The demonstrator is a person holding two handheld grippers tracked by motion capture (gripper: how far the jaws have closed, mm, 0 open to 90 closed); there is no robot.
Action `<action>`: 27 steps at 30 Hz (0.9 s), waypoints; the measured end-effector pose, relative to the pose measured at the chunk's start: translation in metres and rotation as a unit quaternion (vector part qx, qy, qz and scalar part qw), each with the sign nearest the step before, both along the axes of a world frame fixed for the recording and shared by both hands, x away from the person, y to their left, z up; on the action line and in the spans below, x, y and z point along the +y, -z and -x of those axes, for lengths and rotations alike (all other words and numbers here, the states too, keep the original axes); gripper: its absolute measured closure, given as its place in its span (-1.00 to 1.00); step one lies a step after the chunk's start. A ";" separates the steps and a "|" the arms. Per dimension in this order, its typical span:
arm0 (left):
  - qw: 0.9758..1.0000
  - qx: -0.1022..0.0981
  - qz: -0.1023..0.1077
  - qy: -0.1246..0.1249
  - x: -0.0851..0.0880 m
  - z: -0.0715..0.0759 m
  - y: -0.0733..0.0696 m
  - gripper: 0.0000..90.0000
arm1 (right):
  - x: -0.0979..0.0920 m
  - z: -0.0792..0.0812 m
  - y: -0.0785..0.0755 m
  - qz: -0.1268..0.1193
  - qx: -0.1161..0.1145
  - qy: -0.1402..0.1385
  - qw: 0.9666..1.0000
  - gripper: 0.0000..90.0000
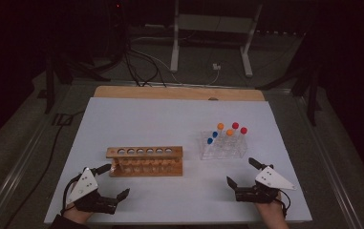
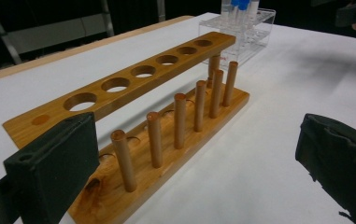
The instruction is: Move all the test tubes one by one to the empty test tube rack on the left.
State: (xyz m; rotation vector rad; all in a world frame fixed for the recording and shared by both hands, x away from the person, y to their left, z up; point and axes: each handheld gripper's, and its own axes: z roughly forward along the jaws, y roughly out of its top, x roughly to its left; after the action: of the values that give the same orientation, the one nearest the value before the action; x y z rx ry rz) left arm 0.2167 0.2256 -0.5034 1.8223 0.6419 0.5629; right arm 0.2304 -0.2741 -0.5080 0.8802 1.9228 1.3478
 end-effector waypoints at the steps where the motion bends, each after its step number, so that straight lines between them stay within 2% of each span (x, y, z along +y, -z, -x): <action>1: 1.000 0.002 0.001 0.001 0.000 0.000 0.000 -0.99 | 0.000 0.000 0.001 0.001 0.006 -0.002 1.000 -1.00; 3: 1.000 0.002 -0.004 0.002 -0.001 -0.001 0.001 -0.99 | 0.000 -0.002 0.001 -0.004 0.030 -0.011 0.999 -1.00; 7: 1.000 0.006 0.000 0.004 0.000 -0.001 0.001 -0.99 | 0.001 -0.002 0.000 -0.004 0.033 -0.004 0.999 -1.00; 12: 1.000 0.009 0.010 0.002 0.001 -0.002 0.000 -0.99 | 0.001 -0.003 -0.002 0.003 0.056 0.001 0.998 -1.00; 15: 1.000 0.008 0.016 0.003 0.002 -0.001 0.000 -0.99 | 0.001 -0.003 -0.003 0.011 0.057 0.012 0.998 -1.00; 23: 1.000 0.008 0.016 0.000 0.003 0.000 0.000 -0.99 | 0.001 -0.004 -0.010 0.013 0.072 0.023 0.997 -1.00; 27: 1.000 0.007 -0.004 -0.007 0.001 -0.001 0.001 -0.99 | 0.002 -0.003 -0.016 0.018 0.068 0.025 0.997 -1.00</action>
State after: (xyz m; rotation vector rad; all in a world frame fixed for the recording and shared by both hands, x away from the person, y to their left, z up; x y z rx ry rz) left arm 0.2176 0.2266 -0.5048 1.8317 0.6635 0.5639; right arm 0.2331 -0.2721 -0.4918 1.0199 2.0062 1.2487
